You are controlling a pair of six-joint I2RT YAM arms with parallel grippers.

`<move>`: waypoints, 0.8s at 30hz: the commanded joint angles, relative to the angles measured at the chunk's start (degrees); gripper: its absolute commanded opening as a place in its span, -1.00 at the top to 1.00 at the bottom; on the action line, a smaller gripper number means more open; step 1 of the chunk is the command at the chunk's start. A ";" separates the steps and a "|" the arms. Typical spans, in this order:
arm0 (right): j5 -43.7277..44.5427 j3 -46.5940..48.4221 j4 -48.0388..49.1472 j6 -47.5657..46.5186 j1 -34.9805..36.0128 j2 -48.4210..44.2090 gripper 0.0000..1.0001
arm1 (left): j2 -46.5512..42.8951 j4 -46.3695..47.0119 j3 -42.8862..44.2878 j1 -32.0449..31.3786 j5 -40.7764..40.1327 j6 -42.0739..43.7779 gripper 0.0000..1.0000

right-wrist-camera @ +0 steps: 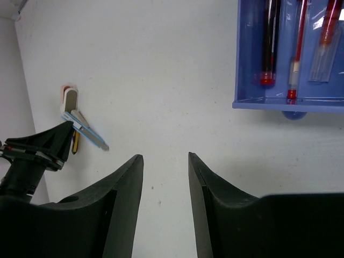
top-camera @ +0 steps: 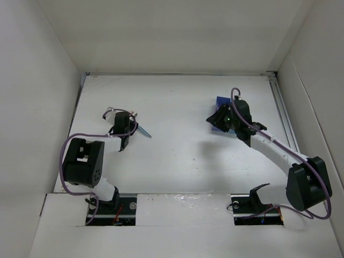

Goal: Sort the stationery into containers
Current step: Pick up the pen from the center of the board.

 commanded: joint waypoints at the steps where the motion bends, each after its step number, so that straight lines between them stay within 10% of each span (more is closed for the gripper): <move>1: -0.25 2.22 2.83 -0.90 0.61 -0.18 0.10 | -0.11 2.00 1.81 0.17 0.68 -0.04 0.85; 24: -1.39 4.86 2.83 -3.35 6.05 2.54 0.10 | -18.38 0.95 -5.12 0.17 7.44 3.74 1.00</move>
